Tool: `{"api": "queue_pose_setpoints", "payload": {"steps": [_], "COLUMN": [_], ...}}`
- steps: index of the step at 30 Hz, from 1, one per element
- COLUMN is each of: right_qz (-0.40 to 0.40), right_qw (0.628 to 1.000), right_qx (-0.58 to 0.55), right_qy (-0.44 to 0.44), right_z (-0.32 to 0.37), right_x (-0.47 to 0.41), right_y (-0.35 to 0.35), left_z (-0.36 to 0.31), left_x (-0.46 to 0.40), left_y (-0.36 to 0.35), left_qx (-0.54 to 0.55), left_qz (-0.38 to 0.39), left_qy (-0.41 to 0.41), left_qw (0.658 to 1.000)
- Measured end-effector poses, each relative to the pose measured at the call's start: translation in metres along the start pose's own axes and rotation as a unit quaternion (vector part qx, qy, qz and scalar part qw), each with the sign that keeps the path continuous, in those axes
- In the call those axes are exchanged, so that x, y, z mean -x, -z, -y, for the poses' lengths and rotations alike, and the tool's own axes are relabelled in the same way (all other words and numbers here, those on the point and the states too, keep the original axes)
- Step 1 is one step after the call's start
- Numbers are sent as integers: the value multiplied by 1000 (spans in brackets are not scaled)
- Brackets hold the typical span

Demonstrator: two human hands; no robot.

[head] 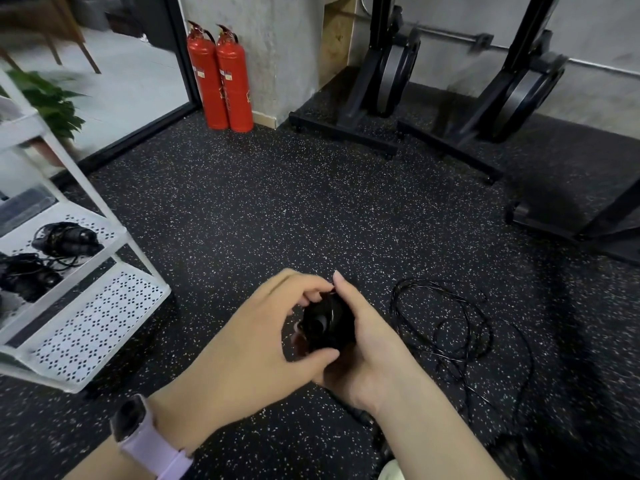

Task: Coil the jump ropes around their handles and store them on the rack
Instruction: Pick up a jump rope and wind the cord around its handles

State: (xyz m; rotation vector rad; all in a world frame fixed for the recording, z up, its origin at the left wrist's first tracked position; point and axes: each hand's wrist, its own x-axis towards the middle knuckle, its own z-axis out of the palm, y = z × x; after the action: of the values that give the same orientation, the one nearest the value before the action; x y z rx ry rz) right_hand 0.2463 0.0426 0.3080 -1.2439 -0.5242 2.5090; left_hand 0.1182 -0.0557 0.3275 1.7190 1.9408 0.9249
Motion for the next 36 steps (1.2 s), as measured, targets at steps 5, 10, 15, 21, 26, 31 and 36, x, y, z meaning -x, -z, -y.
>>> {"api": "queue_pose_setpoints", "payload": {"steps": [5, 10, 15, 21, 26, 31, 36], "right_qz": [17, 30, 36, 64, 90, 89, 99], "right_qw": [1000, 999, 992, 987, 978, 952, 906], "right_qx": [-2, 3, 58, 73, 110, 189, 271], "right_qy": [-3, 41, 105, 127, 150, 223, 309], "right_z": [4, 11, 12, 5, 7, 6, 1], "right_x": [0, 1, 1, -4, -8, -12, -15], "right_y": [0, 4, 2, -6, -13, -20, -23], "left_z": [2, 5, 15, 17, 20, 17, 22], "left_x": [-3, -5, -15, -24, -24, -25, -25], "left_y": [9, 8, -1, -4, 2, 5, 11], "left_qx": [54, 93, 255, 489, 503, 455, 480], "left_qz": [-30, -34, 22, 37, 2, -111, -154], "left_qy": [30, 135, 337, 343, 312, 320, 302], "left_qw": [998, 986, 906, 801, 806, 824, 809]}}
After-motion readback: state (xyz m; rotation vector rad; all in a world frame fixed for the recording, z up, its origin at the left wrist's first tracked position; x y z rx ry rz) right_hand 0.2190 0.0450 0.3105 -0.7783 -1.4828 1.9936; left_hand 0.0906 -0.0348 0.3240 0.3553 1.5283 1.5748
